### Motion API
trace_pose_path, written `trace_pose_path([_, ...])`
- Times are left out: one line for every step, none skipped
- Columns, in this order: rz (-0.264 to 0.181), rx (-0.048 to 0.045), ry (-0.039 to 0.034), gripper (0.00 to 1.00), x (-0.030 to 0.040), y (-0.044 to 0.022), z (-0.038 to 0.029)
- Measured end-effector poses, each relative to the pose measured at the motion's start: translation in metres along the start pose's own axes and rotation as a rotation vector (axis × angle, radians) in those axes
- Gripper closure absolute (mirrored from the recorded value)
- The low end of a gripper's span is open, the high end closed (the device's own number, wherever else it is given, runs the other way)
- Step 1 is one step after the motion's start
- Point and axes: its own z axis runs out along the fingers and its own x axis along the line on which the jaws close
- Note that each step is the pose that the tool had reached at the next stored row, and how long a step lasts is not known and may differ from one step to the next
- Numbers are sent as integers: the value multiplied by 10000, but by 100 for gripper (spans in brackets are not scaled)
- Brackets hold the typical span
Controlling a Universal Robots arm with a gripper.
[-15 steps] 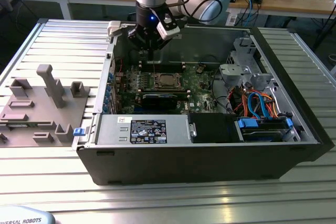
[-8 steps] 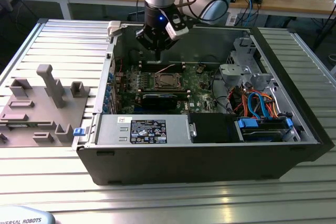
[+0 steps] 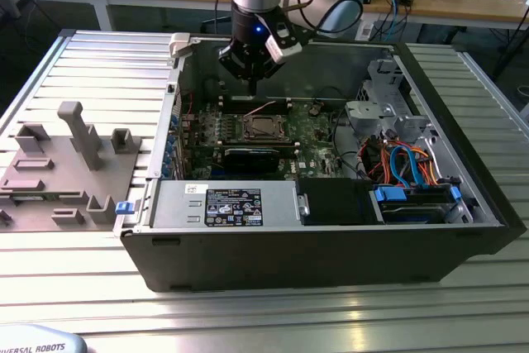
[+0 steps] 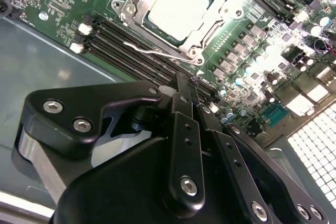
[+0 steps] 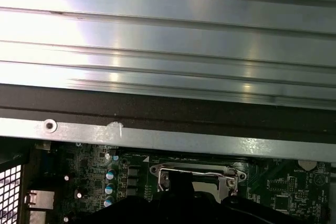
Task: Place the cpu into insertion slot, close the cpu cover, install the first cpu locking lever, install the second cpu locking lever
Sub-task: 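Install the first cpu locking lever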
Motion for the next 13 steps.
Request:
trace_pose_path([0,0,0,89,-8,-1,1])
trace_pose_path([1,1,1,89,-14,-1,1])
trace_pose_path([0,1,0,89,-18,-1,2])
trace_pose_path([1,1,1,89,-24,-2,2])
trace_pose_path([1,1,1,89,-29,-2,2])
trace_pose_path([0,0,0,89,-34,-3,3])
trace_pose_path([0,0,0,89,-38,-3,3])
trace_pose_path([0,0,0,89,-42,-3,3])
trace_pose_path([1,0,1,89,-45,-4,3])
trace_pose_path([1,0,0,89,-49,-4,4])
trace_pose_path([0,0,0,89,-51,-4,4])
trace_pose_path([1,-1,0,89,-53,-4,5])
trace_pose_path([1,0,0,89,-55,-4,5])
